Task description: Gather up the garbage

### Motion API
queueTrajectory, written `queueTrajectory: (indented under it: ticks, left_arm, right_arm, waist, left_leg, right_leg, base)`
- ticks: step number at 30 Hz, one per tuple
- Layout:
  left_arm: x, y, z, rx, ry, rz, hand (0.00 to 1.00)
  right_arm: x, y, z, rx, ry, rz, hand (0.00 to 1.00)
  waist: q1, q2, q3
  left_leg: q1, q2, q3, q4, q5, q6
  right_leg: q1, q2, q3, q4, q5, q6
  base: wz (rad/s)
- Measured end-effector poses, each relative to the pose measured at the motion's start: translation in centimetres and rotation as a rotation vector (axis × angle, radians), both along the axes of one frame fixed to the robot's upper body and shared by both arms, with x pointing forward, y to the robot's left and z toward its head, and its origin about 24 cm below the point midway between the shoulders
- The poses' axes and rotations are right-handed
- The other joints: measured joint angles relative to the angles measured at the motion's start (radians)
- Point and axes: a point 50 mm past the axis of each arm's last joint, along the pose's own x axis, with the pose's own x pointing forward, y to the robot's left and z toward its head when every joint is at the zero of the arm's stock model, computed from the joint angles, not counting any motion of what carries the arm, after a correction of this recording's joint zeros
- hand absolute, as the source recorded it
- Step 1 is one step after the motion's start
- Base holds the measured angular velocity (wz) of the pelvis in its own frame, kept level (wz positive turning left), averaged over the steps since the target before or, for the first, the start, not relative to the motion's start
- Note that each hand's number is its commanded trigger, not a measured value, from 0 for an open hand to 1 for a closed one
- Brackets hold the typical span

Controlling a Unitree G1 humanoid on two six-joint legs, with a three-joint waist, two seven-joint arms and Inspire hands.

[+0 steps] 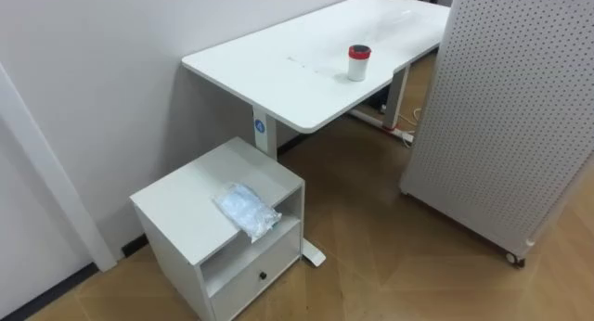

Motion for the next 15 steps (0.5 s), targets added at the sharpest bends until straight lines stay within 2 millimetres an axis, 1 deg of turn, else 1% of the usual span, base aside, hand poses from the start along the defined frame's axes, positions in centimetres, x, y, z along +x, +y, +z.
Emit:
queueTrajectory:
  ticks: [5, 8, 10, 11, 12, 15]
  left_arm:
    - [0.02, 0.11, 0.03, 0.020, 0.006, 0.004, 0.00]
    - [-0.17, 0.12, 0.03, 0.021, 0.011, 0.003, 0.00]
    - [-0.17, 0.12, 0.03, 0.022, 0.011, 0.002, 0.00]
    - [-0.23, 0.12, 0.03, 0.022, 0.012, 0.003, 0.00]
    - [-0.23, 0.12, 0.03, 0.022, 0.012, 0.003, 0.00]
    - [-0.61, 0.12, 0.01, 0.022, 0.022, 0.005, 0.00]
  right_arm:
    - [-0.06, 0.10, -0.04, 0.007, 0.010, -0.003, 1.00]
    - [-0.07, 0.12, -0.05, 0.006, 0.011, -0.003, 1.00]
    - [-0.08, 0.13, -0.05, 0.005, 0.012, -0.003, 1.00]
    - [-0.08, 0.13, -0.05, 0.005, 0.012, -0.003, 1.00]
    - [-0.08, 0.13, -0.05, 0.005, 0.012, -0.003, 1.00]
    - [-0.08, 0.13, -0.05, 0.005, 0.011, -0.003, 1.00]
  waist:
    - [0.001, -0.012, -0.0024]
    - [0.000, -0.013, -0.0017]
    - [0.000, -0.013, -0.0030]
    - [0.000, -0.015, -0.0029]
    - [0.000, -0.013, -0.0041]
    - [0.000, -0.014, -0.0037]
  left_leg:
    - [0.000, 0.001, 0.001, 0.000, 0.000, 0.000]
    - [0.000, 0.001, 0.003, 0.001, 0.000, 0.000]
    - [0.000, 0.002, 0.003, 0.001, 0.000, 0.000]
    - [0.001, 0.002, 0.004, 0.001, 0.000, 0.000]
    - [0.001, 0.002, 0.004, 0.001, 0.000, 0.000]
    - [0.003, 0.002, 0.006, 0.002, 0.000, 0.000]
  right_leg:
    - [0.000, 0.000, 0.002, 0.000, 0.000, 0.000]
    - [0.000, 0.000, 0.003, 0.000, 0.000, 0.000]
    - [0.001, 0.000, 0.004, 0.000, 0.000, 0.000]
    - [0.002, 0.000, 0.006, 0.000, 0.000, 0.000]
    - [0.002, 0.000, 0.008, 0.000, 0.000, 0.000]
    - [0.009, 0.000, 0.021, 0.000, 0.000, 0.000]
  base:
    - [0.00]
    - [0.00]
    - [0.00]
    - [0.00]
    - [0.00]
    - [0.00]
